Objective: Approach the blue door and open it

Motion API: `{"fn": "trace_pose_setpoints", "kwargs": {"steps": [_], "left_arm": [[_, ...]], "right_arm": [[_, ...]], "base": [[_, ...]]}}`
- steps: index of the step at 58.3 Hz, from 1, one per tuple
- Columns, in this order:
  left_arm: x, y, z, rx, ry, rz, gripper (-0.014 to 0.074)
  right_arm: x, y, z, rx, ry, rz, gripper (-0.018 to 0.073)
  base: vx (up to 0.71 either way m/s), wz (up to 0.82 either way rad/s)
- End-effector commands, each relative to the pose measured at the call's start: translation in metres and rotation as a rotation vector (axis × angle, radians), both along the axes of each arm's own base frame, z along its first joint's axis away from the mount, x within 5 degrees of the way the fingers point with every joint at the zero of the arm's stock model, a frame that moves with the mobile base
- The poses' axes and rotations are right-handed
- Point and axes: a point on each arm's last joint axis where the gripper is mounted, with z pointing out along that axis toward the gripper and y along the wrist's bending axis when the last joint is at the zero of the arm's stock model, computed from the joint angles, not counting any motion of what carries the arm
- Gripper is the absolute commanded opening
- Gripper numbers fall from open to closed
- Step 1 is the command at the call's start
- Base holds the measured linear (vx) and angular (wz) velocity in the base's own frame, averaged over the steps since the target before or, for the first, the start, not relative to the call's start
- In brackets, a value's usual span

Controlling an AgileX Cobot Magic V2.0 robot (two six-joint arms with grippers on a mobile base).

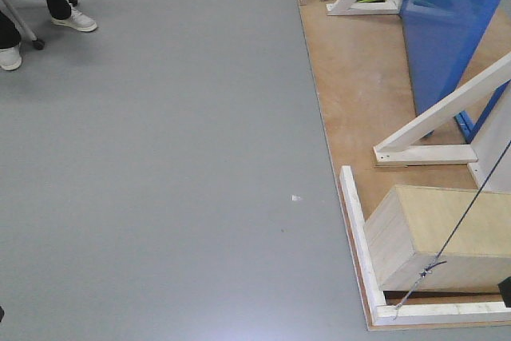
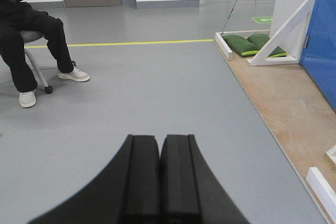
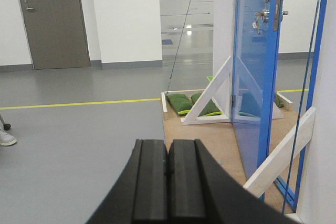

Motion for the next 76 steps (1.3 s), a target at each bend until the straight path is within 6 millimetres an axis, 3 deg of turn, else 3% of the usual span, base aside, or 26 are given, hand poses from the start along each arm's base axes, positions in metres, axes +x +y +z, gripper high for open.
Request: {"fn": "trace_pose_setpoints", "kwargs": {"steps": [1, 76], "left_arm": [[-0.0008, -0.0009, 0.0171, -0.011, -0.121, -0.012, 0.0073], [-0.0008, -0.0009, 0.0171, -0.011, -0.121, -0.012, 0.0073]], "right_arm": [[-0.0013, -0.0001, 0.0074, -0.017, -0.094, -0.005, 0.0012], [-0.0013, -0.0001, 0.0074, -0.017, -0.094, -0.005, 0.0012]], "base": [[0.0, 0.0], [0.04, 0.0]]}}
